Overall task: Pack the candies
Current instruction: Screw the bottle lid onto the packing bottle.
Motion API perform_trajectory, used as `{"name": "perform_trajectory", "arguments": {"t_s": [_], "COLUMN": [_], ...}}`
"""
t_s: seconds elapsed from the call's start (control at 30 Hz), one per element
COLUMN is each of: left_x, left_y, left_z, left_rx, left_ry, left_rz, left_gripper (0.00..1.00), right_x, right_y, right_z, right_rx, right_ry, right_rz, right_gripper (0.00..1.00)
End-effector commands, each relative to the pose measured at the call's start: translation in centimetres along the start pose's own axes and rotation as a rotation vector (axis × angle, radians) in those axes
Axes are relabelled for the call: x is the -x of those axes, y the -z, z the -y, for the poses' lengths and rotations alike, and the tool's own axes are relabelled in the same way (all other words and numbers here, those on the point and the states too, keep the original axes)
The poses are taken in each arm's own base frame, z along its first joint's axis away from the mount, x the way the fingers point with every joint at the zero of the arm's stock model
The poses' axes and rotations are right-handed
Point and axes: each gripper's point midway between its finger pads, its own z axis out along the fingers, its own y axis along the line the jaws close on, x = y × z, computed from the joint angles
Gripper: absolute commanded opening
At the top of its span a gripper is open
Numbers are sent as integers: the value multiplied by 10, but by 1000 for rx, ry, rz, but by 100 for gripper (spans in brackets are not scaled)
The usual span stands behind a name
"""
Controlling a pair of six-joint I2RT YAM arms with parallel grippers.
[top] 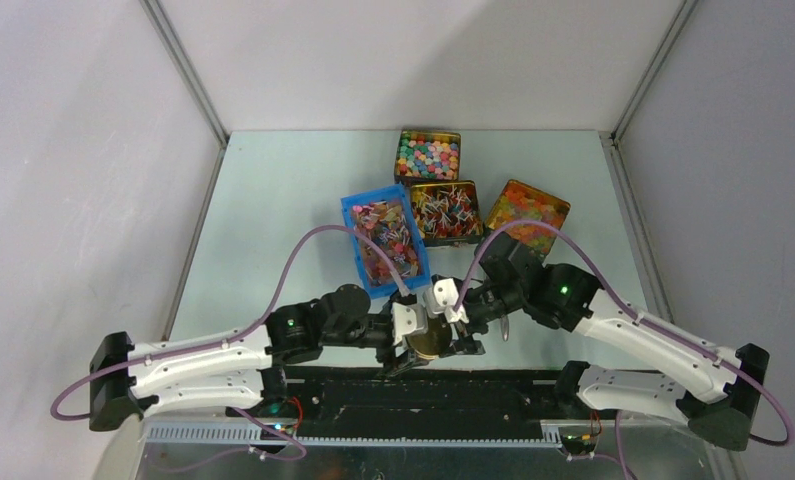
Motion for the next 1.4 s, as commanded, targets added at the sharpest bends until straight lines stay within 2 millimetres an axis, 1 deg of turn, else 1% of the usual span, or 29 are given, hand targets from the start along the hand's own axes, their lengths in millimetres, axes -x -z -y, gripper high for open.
{"name": "perform_trajectory", "arguments": {"t_s": [0.0, 0.2, 0.37, 0.4, 0.47, 0.6, 0.73, 0.93, 1.07, 1.37], "left_x": [60, 70, 76, 82, 91, 101, 105, 110, 117, 126], "left_y": [12, 17, 20, 22, 26, 33, 37, 40, 44, 51], "left_z": [-6, -12, -18, -20, -23, -29, -32, -32, -36, -58], "left_rx": [37, 70, 111, 120, 142, 182, 203, 206, 235, 363], "left_ry": [-68, -85, -91, -96, -105, -114, -116, -114, -103, -51], "left_rz": [180, 213, 233, 254, 290, 331, 349, 366, 392, 424], "left_gripper": [59, 56, 51, 51, 50, 48, 47, 47, 47, 45], "right_x": [17, 18, 17, 16, 14, 11, 7, 8, 6, 0], "right_y": [-1, -6, -7, -7, -7, -7, -6, -4, -5, -9], "right_z": [-5, -7, -8, -8, -9, -11, -12, -11, -7, 3], "right_rx": [46, 63, 57, 58, 58, 57, 47, 26, -10, -105], "right_ry": [9, -86, -146, -150, -155, -161, -166, -181, -214, -295], "right_rz": [49, 58, 47, 44, 37, 27, 16, 17, 2, -46], "right_gripper": [81, 71, 65, 64, 63, 61, 61, 57, 51, 35]}}
